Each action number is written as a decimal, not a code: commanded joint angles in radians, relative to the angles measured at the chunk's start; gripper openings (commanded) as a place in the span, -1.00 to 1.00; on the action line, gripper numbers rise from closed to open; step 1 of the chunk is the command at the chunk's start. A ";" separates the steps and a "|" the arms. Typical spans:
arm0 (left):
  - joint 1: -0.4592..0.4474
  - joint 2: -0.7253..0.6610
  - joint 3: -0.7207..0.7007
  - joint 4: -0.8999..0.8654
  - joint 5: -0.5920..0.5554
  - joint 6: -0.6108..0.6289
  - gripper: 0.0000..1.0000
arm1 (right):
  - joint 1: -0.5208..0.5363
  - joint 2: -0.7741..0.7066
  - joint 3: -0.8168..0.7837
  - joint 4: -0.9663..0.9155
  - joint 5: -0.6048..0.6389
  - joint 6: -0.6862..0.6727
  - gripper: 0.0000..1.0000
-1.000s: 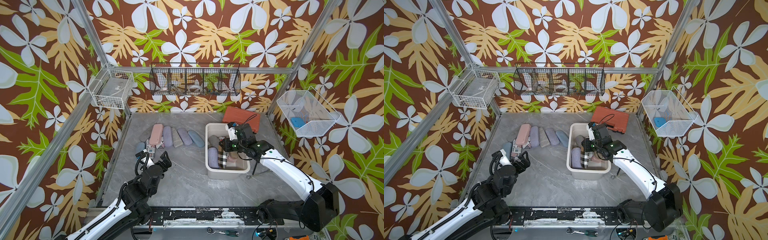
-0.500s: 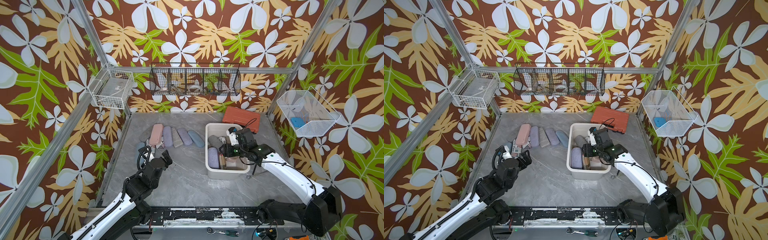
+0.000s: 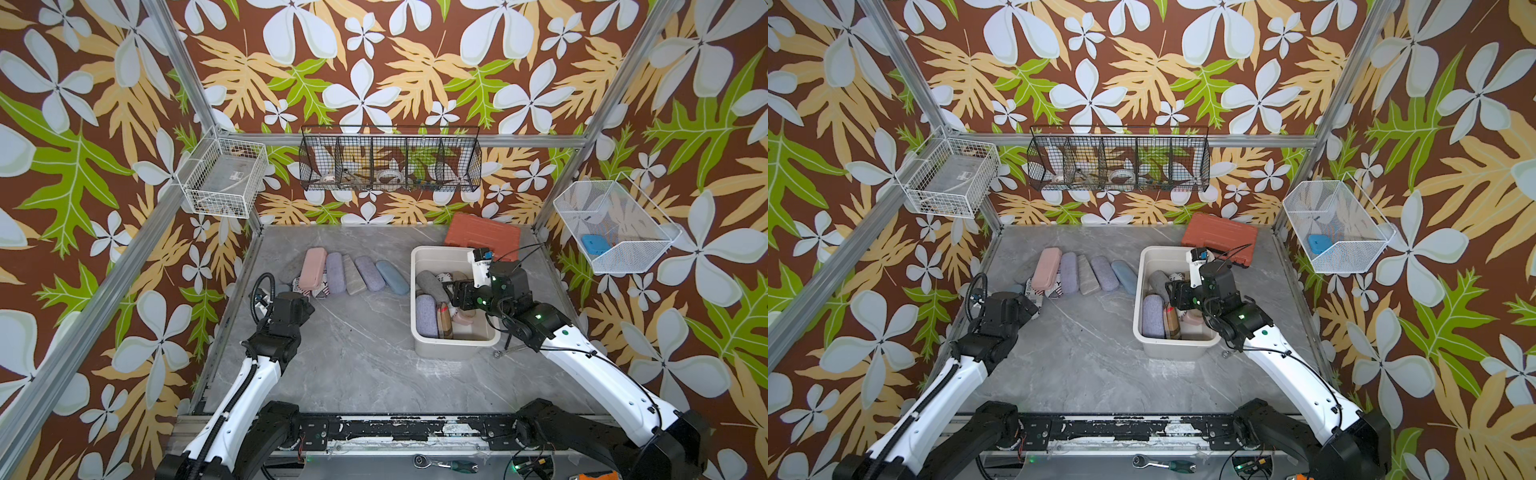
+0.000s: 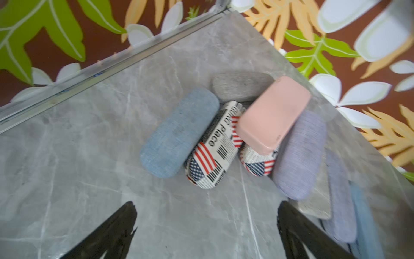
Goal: Put the glasses cases into the storage boxes
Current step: Place the glasses case in the storage box, then pick up the glasses case at the center of the board.
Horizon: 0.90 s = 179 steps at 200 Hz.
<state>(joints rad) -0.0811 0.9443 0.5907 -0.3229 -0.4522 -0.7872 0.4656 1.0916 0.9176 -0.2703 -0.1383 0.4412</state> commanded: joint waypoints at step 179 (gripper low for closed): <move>0.224 0.789 0.480 -0.113 0.162 0.574 0.82 | 0.001 -0.077 -0.091 0.175 -0.104 -0.009 0.63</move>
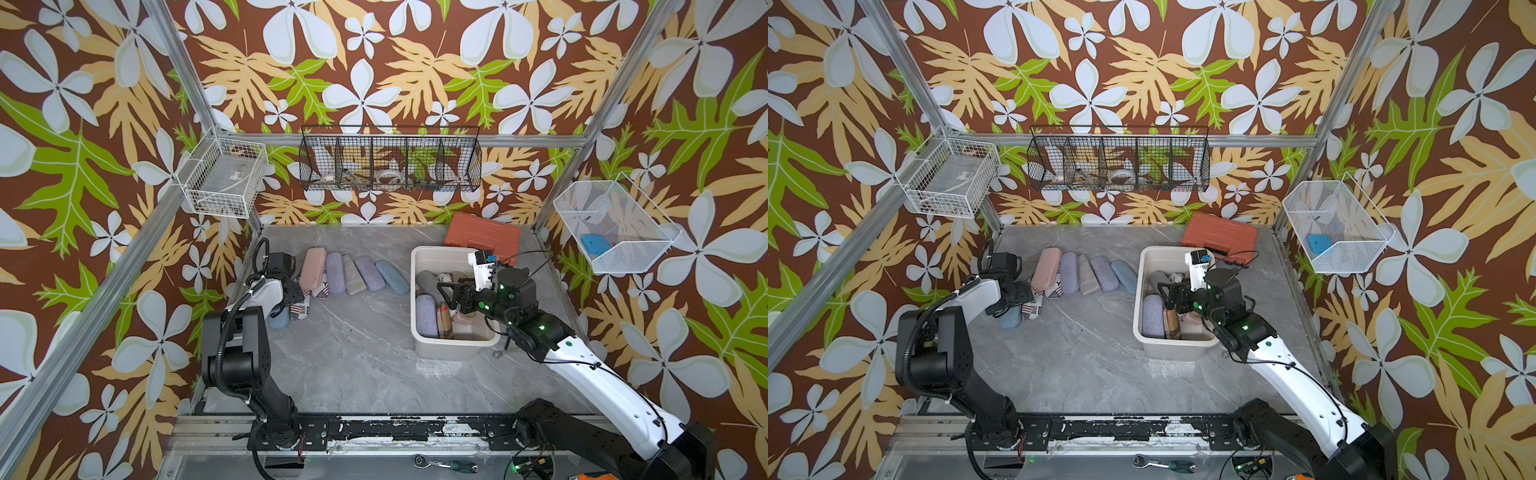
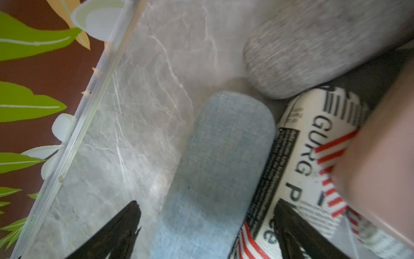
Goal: Put the glasses cases into the storage boxes
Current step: Pick up the glasses case at the center of the board.
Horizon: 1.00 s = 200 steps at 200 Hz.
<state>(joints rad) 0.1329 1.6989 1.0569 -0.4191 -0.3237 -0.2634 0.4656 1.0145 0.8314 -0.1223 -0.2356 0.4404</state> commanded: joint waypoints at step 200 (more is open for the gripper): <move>-0.004 -0.151 -0.197 0.020 0.129 -0.205 -0.11 | 0.000 -0.028 0.002 0.037 -0.033 0.006 0.54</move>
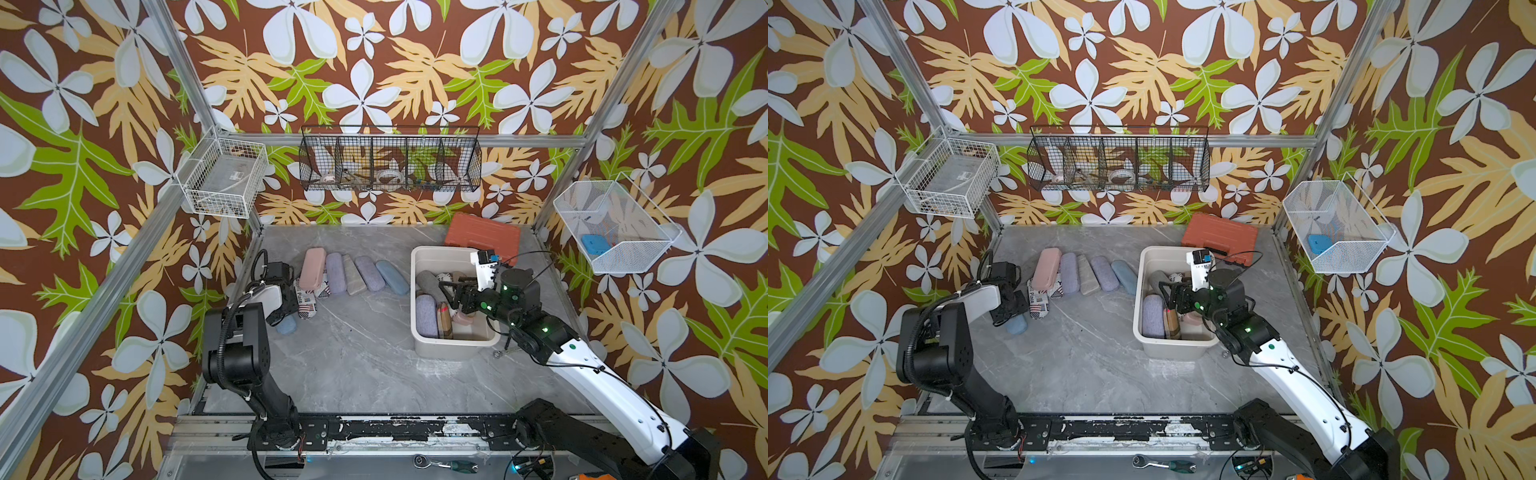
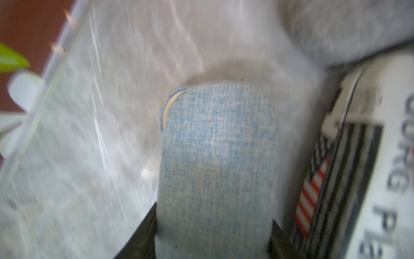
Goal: Put the glasses cases into the storage boxes
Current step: Pick up the glasses case at the center of the board.
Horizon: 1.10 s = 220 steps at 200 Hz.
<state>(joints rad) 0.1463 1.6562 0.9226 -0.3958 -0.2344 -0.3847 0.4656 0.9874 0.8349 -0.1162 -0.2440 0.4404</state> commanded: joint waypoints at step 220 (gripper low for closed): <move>-0.800 -0.869 -0.472 0.678 0.176 -0.141 -0.10 | 0.227 0.284 0.236 0.047 -0.017 0.109 0.51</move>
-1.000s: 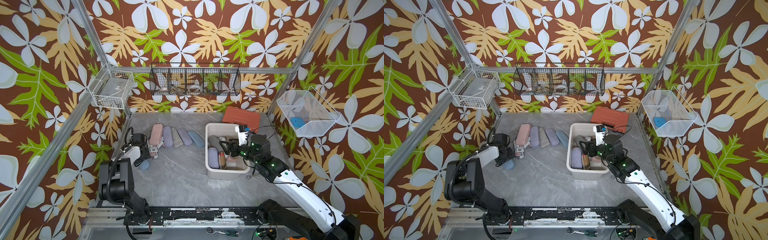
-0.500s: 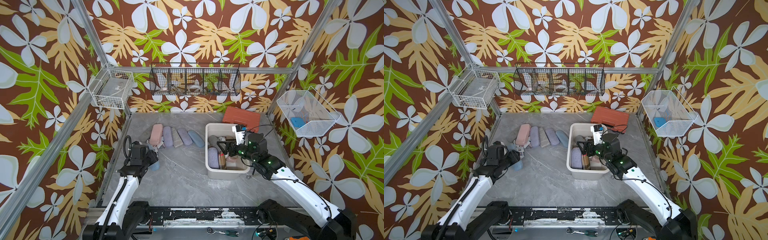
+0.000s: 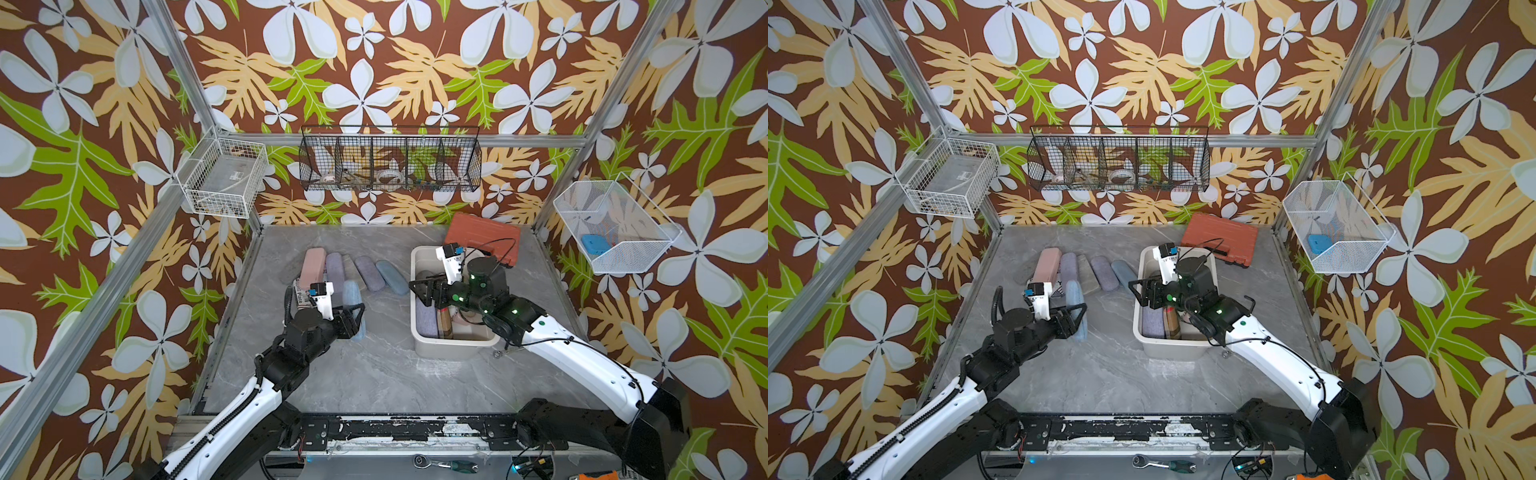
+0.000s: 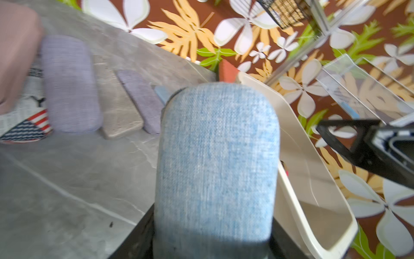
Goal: Put the glasses cases into the storage boxes
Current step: Pick up the glasses case at the center of the board.
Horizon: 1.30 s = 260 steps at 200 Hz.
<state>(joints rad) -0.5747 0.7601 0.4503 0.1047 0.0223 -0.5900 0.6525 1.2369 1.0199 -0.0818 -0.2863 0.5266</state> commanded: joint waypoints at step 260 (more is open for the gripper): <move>-0.200 0.132 0.037 0.225 -0.222 0.126 1.00 | 0.160 0.319 0.282 0.014 0.059 0.084 -0.47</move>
<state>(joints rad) -0.7742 0.9234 0.5045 0.3012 -0.2005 -0.4675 0.8124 1.5448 1.2781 -0.0784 -0.2546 0.6266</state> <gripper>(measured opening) 1.000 0.266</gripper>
